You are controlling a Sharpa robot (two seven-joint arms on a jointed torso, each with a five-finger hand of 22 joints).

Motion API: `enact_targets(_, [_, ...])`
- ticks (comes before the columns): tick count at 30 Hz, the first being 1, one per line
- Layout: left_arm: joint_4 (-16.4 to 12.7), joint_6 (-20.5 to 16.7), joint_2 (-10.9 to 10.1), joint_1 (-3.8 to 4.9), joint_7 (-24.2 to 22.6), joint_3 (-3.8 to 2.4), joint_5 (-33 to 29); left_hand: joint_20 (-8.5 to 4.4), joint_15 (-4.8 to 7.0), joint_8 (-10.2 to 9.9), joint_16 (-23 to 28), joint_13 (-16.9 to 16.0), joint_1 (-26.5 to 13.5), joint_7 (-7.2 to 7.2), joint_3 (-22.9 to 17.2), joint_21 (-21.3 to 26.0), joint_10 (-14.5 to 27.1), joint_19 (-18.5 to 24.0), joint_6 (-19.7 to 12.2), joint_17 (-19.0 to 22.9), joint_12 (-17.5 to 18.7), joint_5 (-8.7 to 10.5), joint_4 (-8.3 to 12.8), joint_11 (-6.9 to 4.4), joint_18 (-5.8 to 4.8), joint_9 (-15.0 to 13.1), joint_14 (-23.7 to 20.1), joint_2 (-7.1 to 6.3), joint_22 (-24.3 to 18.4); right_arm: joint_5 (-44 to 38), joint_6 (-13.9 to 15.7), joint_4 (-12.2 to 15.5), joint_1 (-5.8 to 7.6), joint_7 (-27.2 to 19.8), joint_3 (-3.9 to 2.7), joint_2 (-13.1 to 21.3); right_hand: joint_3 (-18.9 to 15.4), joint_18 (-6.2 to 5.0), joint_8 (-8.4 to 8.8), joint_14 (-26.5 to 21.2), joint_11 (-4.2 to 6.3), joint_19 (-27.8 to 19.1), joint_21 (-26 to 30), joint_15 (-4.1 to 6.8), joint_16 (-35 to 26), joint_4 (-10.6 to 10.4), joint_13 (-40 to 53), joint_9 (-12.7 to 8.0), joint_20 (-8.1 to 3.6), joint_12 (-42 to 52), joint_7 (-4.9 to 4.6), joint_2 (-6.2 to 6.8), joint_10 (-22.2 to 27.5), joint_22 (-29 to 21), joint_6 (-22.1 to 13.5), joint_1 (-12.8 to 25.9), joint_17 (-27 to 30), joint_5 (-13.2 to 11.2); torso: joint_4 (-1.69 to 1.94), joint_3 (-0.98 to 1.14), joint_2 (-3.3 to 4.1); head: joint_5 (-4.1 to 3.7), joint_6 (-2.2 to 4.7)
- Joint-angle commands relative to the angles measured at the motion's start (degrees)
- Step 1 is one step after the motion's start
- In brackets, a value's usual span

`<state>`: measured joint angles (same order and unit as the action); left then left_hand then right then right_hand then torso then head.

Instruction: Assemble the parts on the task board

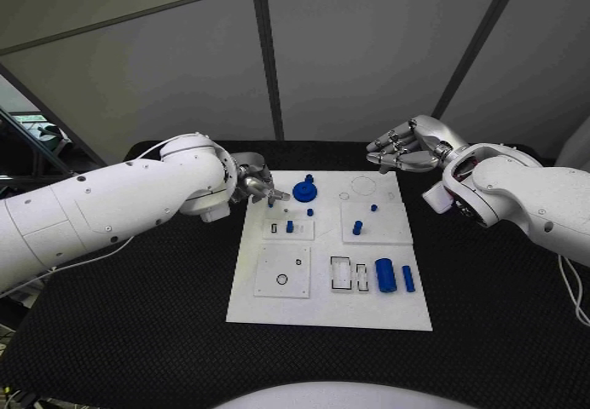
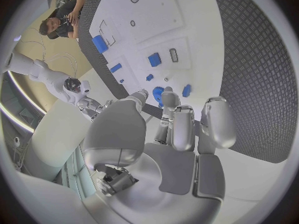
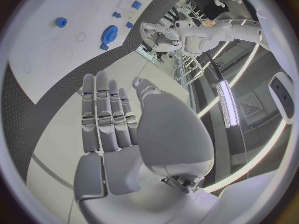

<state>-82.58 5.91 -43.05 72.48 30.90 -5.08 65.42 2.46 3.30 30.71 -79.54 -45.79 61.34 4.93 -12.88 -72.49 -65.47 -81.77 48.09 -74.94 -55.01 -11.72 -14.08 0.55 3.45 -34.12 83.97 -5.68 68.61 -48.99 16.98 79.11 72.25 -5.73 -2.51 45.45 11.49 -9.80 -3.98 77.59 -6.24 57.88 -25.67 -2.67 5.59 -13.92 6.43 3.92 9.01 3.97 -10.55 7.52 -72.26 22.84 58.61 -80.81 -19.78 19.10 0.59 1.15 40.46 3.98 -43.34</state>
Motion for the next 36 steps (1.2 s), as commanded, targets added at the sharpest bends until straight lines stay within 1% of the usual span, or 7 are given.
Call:
enact_targets(1, [3.3, 3.33, 1.13, 1.37, -0.38, -0.14, -2.14, 0.56, -0.66, -1.97, 0.78, 4.33, 1.39, 0.76, 1.24, 1.8, 3.18, 0.92, -1.07, -4.39, 3.75, -0.19, -0.18, 0.73, 1.59, 1.86, 2.27, -0.32, -1.91, -0.08, -0.28, -0.02, 0.11, -0.18, -0.03, -0.08, -0.25, -0.65, -0.09, 0.29, -0.03, 0.41, 0.19, -0.17, -0.3, 0.02, -0.09, 0.09, 0.18, -0.01, 0.04, 0.18, 0.3, -0.09, -0.25, 0.55, 0.08, 0.23, 0.0, 0.01, 0.02, 0.0, 0.22])
enact_targets(8, [10.92, 4.26, 4.5, 2.67, -0.93, -0.11, -2.76, 1.06, -0.95, -3.5, 1.23, 5.62, 3.76, 0.92, 4.16, 3.25, 3.72, 1.43, -0.37, -3.99, 4.33, -0.09, -0.99, 0.95, 1.95, 4.35, 1.92, -0.5, -3.18, -0.08, -0.29, -0.03, 0.11, -0.16, -0.03, -0.19, -0.25, -0.65, -0.09, 0.29, -0.03, 0.41, 0.19, -0.17, -0.3, 0.02, -0.09, 0.09, 0.18, -0.01, 0.04, 0.18, 0.3, -0.09, -0.25, 0.55, 0.08, 0.23, -0.06, -0.03, 0.19, 0.0, 0.59])
enact_targets(12, [13.83, 5.14, 5.98, 2.88, -1.03, 0.06, -2.53, 1.03, -0.85, -3.09, 0.86, 5.98, 4.61, 0.76, 5.71, 2.68, 3.29, 0.99, 1.07, -4.3, 3.99, -0.1, -1.72, 0.81, 1.79, 4.94, 2.07, -0.15, -2.38, -0.08, -0.29, -0.01, 0.11, -0.1, -0.03, -0.16, -0.24, -0.65, -0.09, 0.31, -0.01, 0.44, 0.21, -0.16, -0.32, 0.04, -0.09, 0.1, 0.18, -0.01, 0.05, 0.14, 0.29, -0.11, -0.24, 0.52, 0.08, 0.27, 0.01, -0.06, 0.19, -0.09, 0.6])
enact_targets(17, [16.87, 7.05, 7.86, 3.0, -0.98, 0.65, -2.1, 0.89, -0.67, -2.48, 0.48, 5.47, 4.9, 0.48, 7.15, 1.65, 2.48, 0.34, 2.13, -4.61, 2.98, -0.11, -2.35, 0.58, 1.53, 5.21, 2.26, 0.41, -1.1, -0.08, -0.29, 0.05, 0.11, -0.01, -0.03, -0.16, -0.24, -0.65, -0.09, 0.31, -0.01, 0.44, 0.21, -0.16, -0.32, 0.04, -0.09, 0.1, 0.18, -0.01, 0.05, 0.14, 0.29, -0.11, -0.24, 0.52, 0.08, 0.27, 0.08, -0.05, 0.18, 0.02, 0.4])
enact_targets(26, [20.39, 9.39, 10.54, 2.96, -0.88, 2.07, -1.95, 0.63, -0.35, -1.86, -0.21, 4.04, 3.45, 0.06, 9.79, -0.38, 1.01, -0.77, 3.15, -5.2, 1.03, -0.09, -2.62, 0.22, 1.03, 5.54, 2.61, 1.97, 1.34, -0.08, -0.32, 0.08, 0.11, 0.01, -0.03, -0.24, -0.23, -0.66, -0.1, 0.33, 0.0, 0.47, 0.25, -0.15, -0.34, 0.05, -0.1, 0.1, 0.17, 0.0, 0.06, 0.1, 0.28, -0.13, -0.24, 0.49, 0.07, 0.33, 0.01, -0.04, 0.07, 0.2, 0.01])
enact_targets(30, [21.02, 9.51, 11.14, 2.9, -0.91, 2.3, -1.95, 0.54, -0.22, -1.63, -0.42, 3.69, 3.03, -0.13, 10.83, -0.82, 0.6, -1.01, 3.54, -5.38, 0.47, 0.86, -2.61, 0.06, 0.93, 5.56, 2.72, 2.56, 1.9, -0.08, -0.34, 0.05, 0.11, 0.0, -0.03, -0.31, -0.23, -0.66, -0.1, 0.33, 0.0, 0.47, 0.25, -0.15, -0.34, 0.05, -0.1, 0.1, 0.17, 0.0, 0.06, 0.1, 0.28, -0.13, -0.24, 0.49, 0.07, 0.33, 0.0, -0.02, 0.04, 0.19, -0.01])
enact_targets(36, [21.29, 10.59, 11.4, 2.86, -0.81, 2.42, -1.94, 0.44, -0.09, -1.31, -0.75, 2.95, 3.13, -0.35, 11.44, -1.39, -0.06, -1.28, 4.09, -5.67, -0.33, 1.11, -2.55, -0.12, 0.8, 5.47, 2.88, 3.02, 2.61, -0.08, -0.36, -0.02, 0.11, 0.01, -0.03, -0.34, -0.23, -0.66, -0.1, 0.33, 0.0, 0.47, 0.25, -0.15, -0.34, 0.05, -0.1, 0.1, 0.17, 0.0, 0.06, 0.1, 0.28, -0.13, -0.24, 0.49, 0.07, 0.33, 0.04, 0.03, -0.02, 0.19, -0.16])
